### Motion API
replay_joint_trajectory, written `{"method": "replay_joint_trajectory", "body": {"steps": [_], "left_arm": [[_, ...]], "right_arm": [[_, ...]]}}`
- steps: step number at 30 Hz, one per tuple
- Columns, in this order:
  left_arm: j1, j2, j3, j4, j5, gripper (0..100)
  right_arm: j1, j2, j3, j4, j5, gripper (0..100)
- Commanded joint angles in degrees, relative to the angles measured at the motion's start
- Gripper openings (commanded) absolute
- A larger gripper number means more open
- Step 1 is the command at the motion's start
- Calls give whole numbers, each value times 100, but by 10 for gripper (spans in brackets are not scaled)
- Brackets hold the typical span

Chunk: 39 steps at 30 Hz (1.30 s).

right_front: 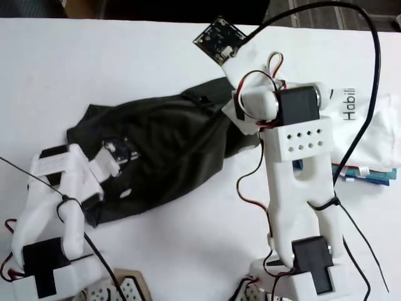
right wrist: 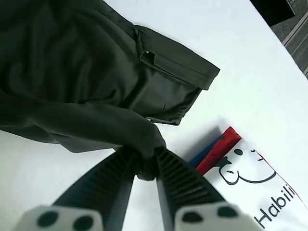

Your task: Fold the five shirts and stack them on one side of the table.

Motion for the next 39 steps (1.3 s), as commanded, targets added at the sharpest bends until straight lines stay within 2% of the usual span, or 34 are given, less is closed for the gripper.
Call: {"method": "replay_joint_trajectory", "body": {"steps": [1, 5, 11, 15, 23, 28, 32, 39], "left_arm": [[44, -229, -418, 281, 404, 26], [44, -229, -1349, 941, 677, 26], [-35, -229, -3231, 2488, 677, 26], [-44, -229, -4505, 3358, 686, 26], [-334, -290, -6457, 3437, 1363, 26], [-677, -888, -7257, 3437, 1644, 26], [-756, -1653, -7512, 3437, 1670, 26], [-747, -2919, -7503, 3341, 2057, 26]], "right_arm": [[48, -57, -18, -75, 18, 21], [48, 171, -26, -224, 0, 21], [215, 620, -88, -1191, -18, 21], [163, 646, -879, -1297, -26, 21], [215, 646, -3569, -242, 26, 21], [576, 637, -4738, 224, 26, 21], [875, 549, -5336, 391, 44, 21], [910, -382, -5477, 382, 457, 21]]}}
